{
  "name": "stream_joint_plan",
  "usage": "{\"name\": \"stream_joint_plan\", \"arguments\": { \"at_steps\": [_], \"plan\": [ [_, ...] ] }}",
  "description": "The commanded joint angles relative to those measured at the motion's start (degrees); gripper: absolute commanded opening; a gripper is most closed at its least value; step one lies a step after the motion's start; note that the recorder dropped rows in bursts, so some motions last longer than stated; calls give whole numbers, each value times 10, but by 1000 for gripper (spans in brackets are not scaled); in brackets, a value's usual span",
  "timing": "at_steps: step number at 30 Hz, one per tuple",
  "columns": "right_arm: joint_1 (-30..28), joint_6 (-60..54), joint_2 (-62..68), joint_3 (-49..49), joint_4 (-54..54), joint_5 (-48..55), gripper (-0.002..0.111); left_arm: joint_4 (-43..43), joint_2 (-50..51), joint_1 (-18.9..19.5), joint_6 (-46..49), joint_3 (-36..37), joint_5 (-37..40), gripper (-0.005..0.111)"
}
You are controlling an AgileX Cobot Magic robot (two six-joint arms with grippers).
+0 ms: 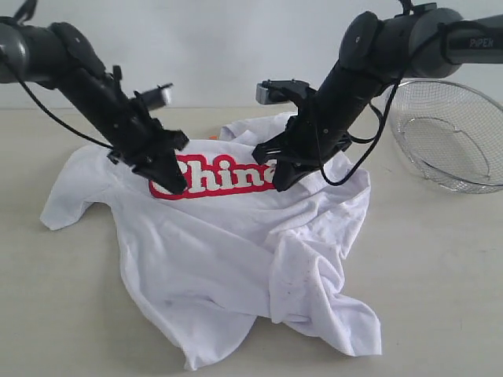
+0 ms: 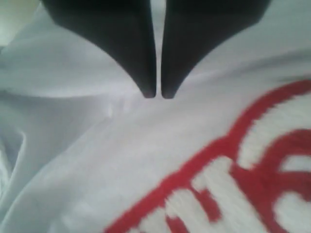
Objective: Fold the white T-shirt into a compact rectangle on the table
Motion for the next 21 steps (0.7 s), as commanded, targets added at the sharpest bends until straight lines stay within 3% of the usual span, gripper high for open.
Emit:
{"name": "stream_joint_plan", "arguments": {
  "at_steps": [1,5,12,21],
  "plan": [
    [-2,2,-8,-2,-1,16,0,40,-3,-40,-17,46,-22,5],
    [-2,-4,-8,-2,-1,23,0,47,-3,-42,-24,57,-39,5],
    [-2,-2,-8,-2,12,42,0,143,3,-40,-62,55,-94,5],
    [-2,38,-40,24,18,36,0,199,58,-25,-90,-7,-74,5]
  ]
}}
